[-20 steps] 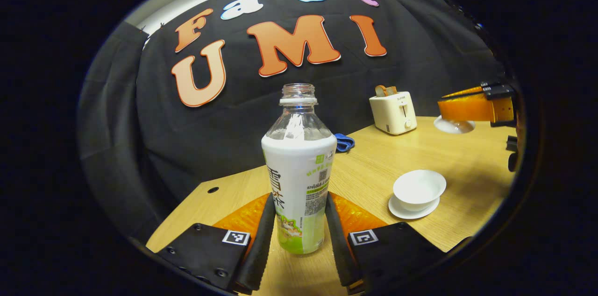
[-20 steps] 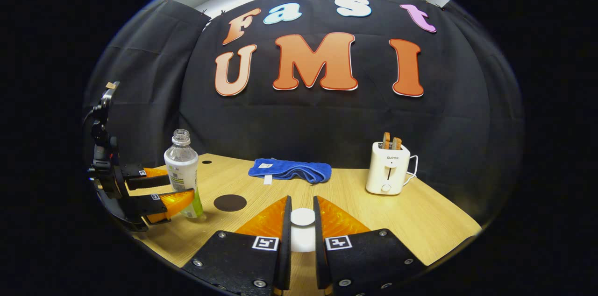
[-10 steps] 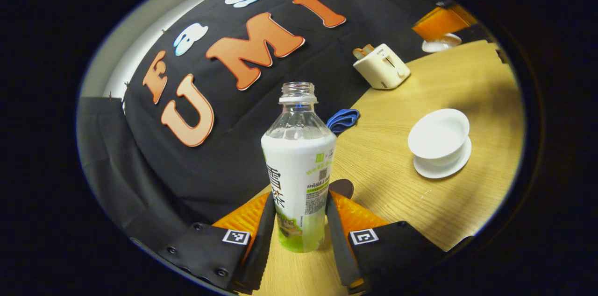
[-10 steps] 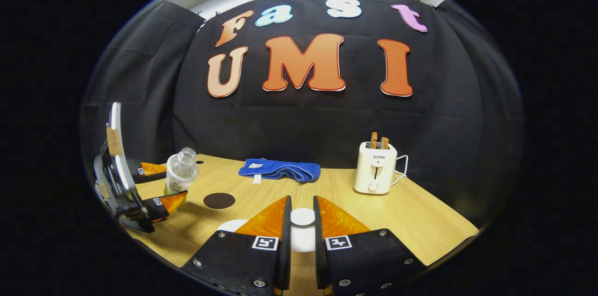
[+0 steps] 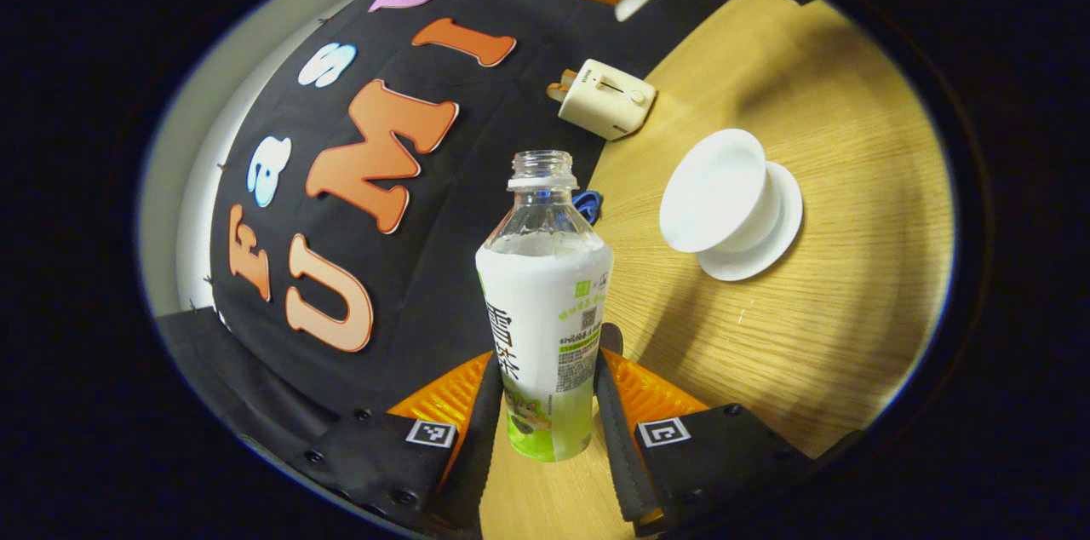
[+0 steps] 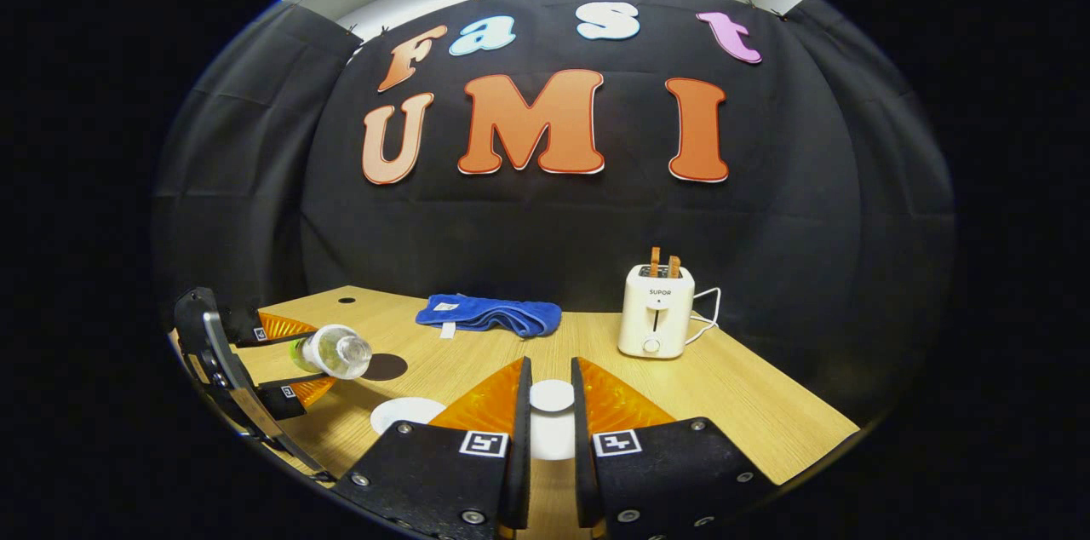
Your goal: Open the teacup lid with one hand, grasp the water bottle and pour water into the teacup with the other hand; after pouring, place the water bottle on the coaster and then close the teacup lid.
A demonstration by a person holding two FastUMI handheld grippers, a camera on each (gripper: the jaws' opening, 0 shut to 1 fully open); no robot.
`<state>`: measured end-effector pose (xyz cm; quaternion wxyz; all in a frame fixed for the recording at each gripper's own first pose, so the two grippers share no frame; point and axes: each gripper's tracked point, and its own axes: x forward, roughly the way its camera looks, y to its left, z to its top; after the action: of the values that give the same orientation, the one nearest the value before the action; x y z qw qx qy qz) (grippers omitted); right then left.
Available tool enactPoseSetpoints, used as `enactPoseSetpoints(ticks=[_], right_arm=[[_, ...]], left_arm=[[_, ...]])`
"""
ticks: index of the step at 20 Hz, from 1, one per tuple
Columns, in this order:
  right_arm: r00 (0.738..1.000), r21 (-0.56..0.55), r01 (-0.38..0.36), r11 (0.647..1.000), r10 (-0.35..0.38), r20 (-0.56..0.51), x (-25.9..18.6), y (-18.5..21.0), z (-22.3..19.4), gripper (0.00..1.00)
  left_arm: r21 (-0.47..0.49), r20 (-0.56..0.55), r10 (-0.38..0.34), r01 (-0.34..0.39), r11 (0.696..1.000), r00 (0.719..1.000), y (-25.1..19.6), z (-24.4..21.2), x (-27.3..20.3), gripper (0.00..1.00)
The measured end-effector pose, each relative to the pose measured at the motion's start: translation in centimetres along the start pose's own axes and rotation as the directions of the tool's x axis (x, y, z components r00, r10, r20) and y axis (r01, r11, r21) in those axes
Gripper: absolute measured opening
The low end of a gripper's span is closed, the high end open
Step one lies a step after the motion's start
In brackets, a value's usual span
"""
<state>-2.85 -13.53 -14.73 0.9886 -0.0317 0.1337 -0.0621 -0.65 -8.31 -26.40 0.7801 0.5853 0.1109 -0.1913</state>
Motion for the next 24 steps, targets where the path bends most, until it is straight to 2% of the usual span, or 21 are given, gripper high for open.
enactPoseSetpoints(ticks=[3,4,7,8,14,24], right_arm=[[1.0,-0.006,0.011,1.0,-0.011,0.003,-0.3,-0.7,0.1,0.22],[1.0,-0.008,0.015,1.0,-0.015,0.004,-0.3,-0.9,0.1,0.22],[1.0,-0.006,0.02,1.0,-0.02,0.003,-0.5,-1.3,0.1,0.22],[1.0,-0.008,0.021,1.0,-0.021,0.002,-0.5,-1.4,0.0,0.22],[1.0,-0.012,0.02,1.0,-0.02,0.003,-0.8,-1.8,0.1,0.22],[1.0,-0.02,0.023,1.0,-0.023,0.008,-1.3,-2.7,0.4,0.22]], left_arm=[[0.068,-0.001,-0.008,0.008,0.998,1.0,-0.1,0.1,0.6,0.61],[0.094,0.001,-0.003,0.003,0.996,1.0,0.0,0.3,0.6,0.65],[0.174,0.012,0.004,-0.006,0.985,1.0,0.6,0.5,0.5,0.65],[0.203,0.014,0.006,-0.009,0.979,1.0,0.8,0.6,0.5,0.62],[0.339,0.002,0.004,-0.004,0.941,1.0,1.3,0.5,1.1,0.62],[0.477,-0.015,0.02,-0.01,0.879,1.0,2.2,-0.1,1.6,0.63]])
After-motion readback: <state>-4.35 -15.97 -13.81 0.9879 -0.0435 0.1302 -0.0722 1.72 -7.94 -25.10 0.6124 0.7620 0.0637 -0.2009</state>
